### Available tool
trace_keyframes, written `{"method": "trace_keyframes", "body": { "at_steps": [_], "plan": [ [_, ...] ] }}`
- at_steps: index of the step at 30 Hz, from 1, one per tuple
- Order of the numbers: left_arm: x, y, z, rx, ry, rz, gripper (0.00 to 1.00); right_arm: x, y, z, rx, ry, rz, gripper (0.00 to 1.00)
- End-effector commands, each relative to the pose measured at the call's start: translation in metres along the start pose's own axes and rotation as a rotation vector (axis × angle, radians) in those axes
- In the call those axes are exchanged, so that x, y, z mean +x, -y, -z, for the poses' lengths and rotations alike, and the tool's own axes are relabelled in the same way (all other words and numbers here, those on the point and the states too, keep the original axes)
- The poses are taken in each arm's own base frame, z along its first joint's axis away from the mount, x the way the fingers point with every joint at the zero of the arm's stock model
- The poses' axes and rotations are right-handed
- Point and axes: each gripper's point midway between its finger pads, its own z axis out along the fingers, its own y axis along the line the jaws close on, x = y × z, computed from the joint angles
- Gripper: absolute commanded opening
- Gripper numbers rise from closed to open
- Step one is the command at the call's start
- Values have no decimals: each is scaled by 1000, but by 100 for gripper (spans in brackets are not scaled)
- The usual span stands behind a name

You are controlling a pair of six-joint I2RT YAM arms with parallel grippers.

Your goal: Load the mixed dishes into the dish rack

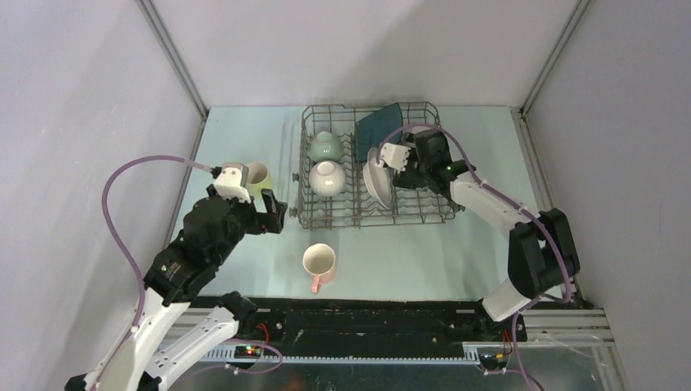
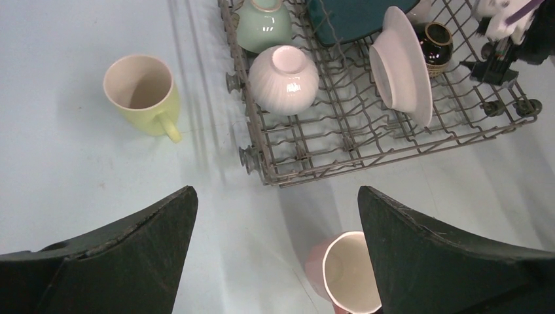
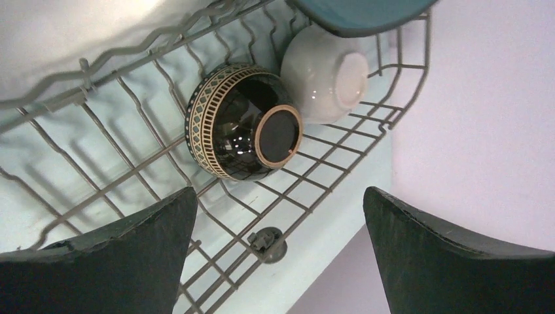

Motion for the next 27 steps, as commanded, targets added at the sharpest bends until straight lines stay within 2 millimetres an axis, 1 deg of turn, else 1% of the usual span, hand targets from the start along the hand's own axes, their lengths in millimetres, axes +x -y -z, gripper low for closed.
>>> {"method": "trace_keyframes", "body": {
  "at_steps": [1, 3, 4, 5, 6, 7, 8, 10, 11, 12, 13, 14, 15, 16, 17, 18, 19, 20, 21, 22, 24, 26, 27],
  "plan": [
    [0, 13, 0, 69, -17, 9, 100, -26, 23, 35, 100, 85, -182, 99],
    [11, 16, -5, 75, -59, 12, 100, -33, 36, 58, 189, 125, -259, 99],
    [19, 16, -8, 74, -84, 17, 100, -30, 40, 62, 239, 119, -330, 100],
    [22, 16, -9, 70, -98, 21, 100, -34, 43, 73, 268, 135, -363, 99],
    [28, 15, -12, 59, -115, 37, 100, -32, 45, 79, 293, 129, -426, 100],
    [35, 15, -16, 53, -134, 41, 100, -38, 44, 88, 304, 148, -445, 99],
    [39, 19, -17, 71, -151, 49, 100, -38, 44, 92, 331, 145, -497, 99],
    [51, 29, -24, 114, -208, 51, 100, -55, 31, 102, 334, 181, -540, 100],
    [60, 32, -29, 121, -246, 47, 100, -58, 25, 105, 331, 192, -554, 100],
    [65, 37, -30, 144, -273, 51, 100, -67, 17, 108, 324, 210, -591, 100],
    [73, 39, -34, 148, -308, 51, 100, -70, 12, 111, 325, 220, -611, 99],
    [78, 42, -35, 162, -333, 61, 100, -78, 6, 116, 335, 234, -659, 100],
    [88, 42, -38, 153, -370, 63, 100, -79, 4, 121, 353, 242, -694, 100],
    [95, 42, -38, 149, -401, 75, 100, -81, 6, 130, 403, 250, -785, 99],
    [107, 43, -39, 147, -450, 76, 100, -81, 6, 134, 421, 261, -871, 100],
    [114, 44, -39, 148, -483, 86, 99, -77, 5, 141, 445, 249, -907, 100],
    [127, 47, -38, 163, -532, 91, 98, -76, 1, 143, 432, 253, -964, 100],
    [133, 48, -38, 169, -552, 104, 97, -68, -5, 144, 415, 226, -978, 100],
    [143, 51, -36, 187, -586, 113, 96, -61, -13, 143, 390, 194, -1007, 100],
    [147, 53, -36, 192, -593, 128, 94, -54, -13, 146, 396, 182, -1036, 99],
    [156, 56, -33, 199, -618, 132, 91, -42, -19, 148, 394, 157, -1084, 99],
    [161, 57, -30, 193, -637, 135, 90, -35, -24, 149, 394, 170, -1108, 100],
    [164, 59, -29, 193, -649, 144, 89, -37, -24, 150, 390, 193, -1122, 100]
  ]
}}
